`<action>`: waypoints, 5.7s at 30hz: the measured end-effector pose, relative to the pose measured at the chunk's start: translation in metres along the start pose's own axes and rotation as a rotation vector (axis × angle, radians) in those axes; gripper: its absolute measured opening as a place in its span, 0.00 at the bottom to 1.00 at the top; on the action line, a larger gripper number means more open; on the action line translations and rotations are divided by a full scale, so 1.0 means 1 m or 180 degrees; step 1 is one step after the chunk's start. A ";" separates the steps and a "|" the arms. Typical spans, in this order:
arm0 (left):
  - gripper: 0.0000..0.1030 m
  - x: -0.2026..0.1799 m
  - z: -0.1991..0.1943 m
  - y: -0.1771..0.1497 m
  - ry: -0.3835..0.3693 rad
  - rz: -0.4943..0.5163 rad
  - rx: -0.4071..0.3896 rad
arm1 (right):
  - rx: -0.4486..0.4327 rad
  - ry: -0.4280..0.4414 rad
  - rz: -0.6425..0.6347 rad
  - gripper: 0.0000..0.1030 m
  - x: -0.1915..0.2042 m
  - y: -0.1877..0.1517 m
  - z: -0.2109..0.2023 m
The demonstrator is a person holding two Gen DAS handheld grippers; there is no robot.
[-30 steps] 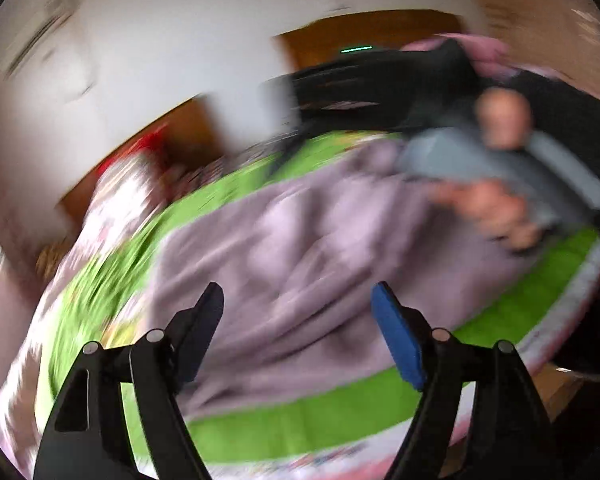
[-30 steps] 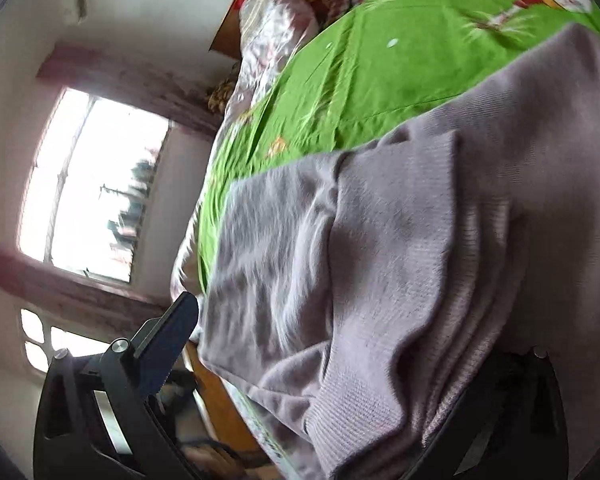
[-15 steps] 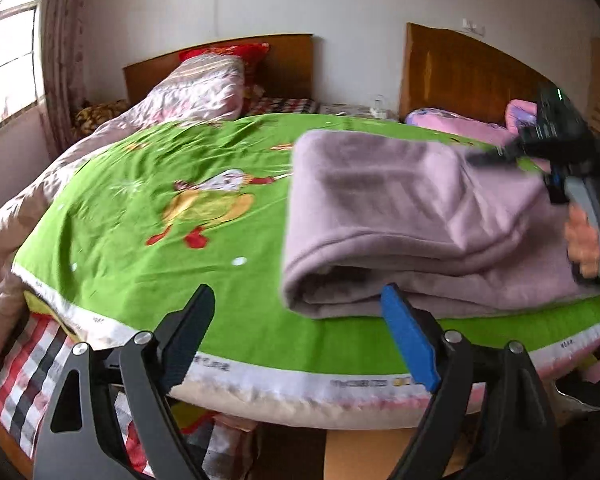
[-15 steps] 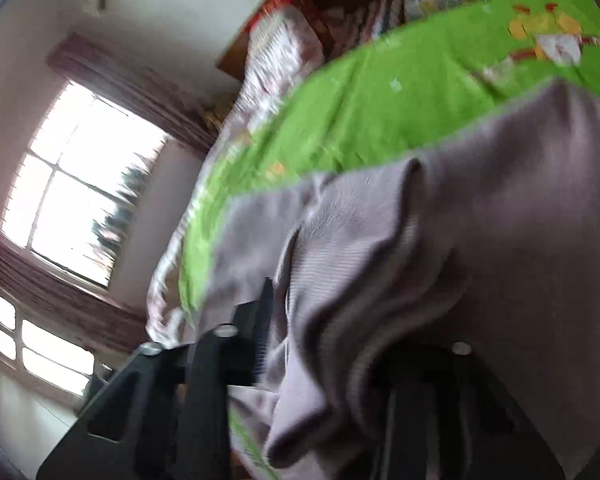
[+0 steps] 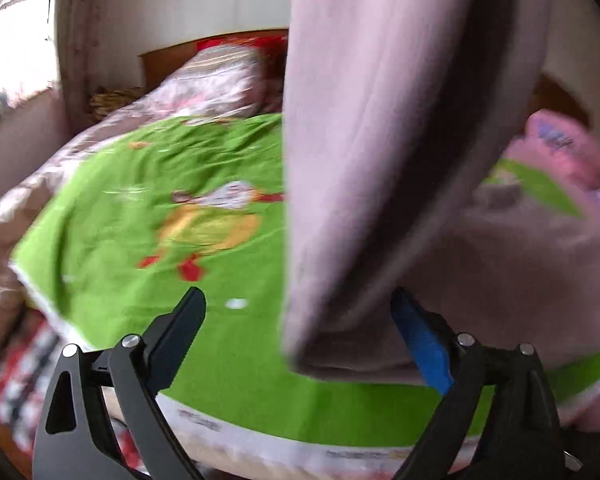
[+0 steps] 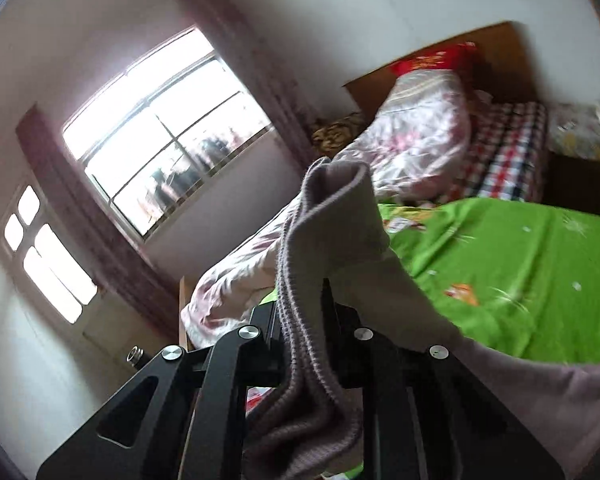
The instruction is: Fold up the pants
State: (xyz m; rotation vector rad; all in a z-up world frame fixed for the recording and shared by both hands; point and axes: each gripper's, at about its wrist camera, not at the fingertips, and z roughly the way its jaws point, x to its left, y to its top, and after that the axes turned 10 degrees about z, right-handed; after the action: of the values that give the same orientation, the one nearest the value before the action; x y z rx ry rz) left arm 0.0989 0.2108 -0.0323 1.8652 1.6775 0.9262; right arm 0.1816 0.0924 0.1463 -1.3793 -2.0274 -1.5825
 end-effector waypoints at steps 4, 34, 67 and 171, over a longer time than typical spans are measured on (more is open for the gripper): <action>0.93 0.044 0.004 -0.013 -0.0175 -0.0433 0.0043 | -0.0078 0.0019 0.0024 0.17 0.005 0.000 -0.003; 0.99 0.022 0.014 -0.017 0.0034 0.0163 0.0143 | -0.0542 -0.1030 0.1373 0.17 -0.238 -0.156 -0.102; 0.98 0.023 -0.080 0.025 -0.0749 0.0285 -0.0666 | -0.0421 -0.1635 0.0230 0.56 -0.183 -0.165 -0.117; 0.45 -0.508 -0.036 0.060 -0.2358 0.2011 -0.0145 | -0.1583 -0.0941 0.3092 0.96 -0.348 -0.274 -0.430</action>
State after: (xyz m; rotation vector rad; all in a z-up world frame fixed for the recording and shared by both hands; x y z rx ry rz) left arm 0.0989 -0.3014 -0.0535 2.3479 0.6355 0.3648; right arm 0.0053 -0.4500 -0.0889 -2.3648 -0.7401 -1.4507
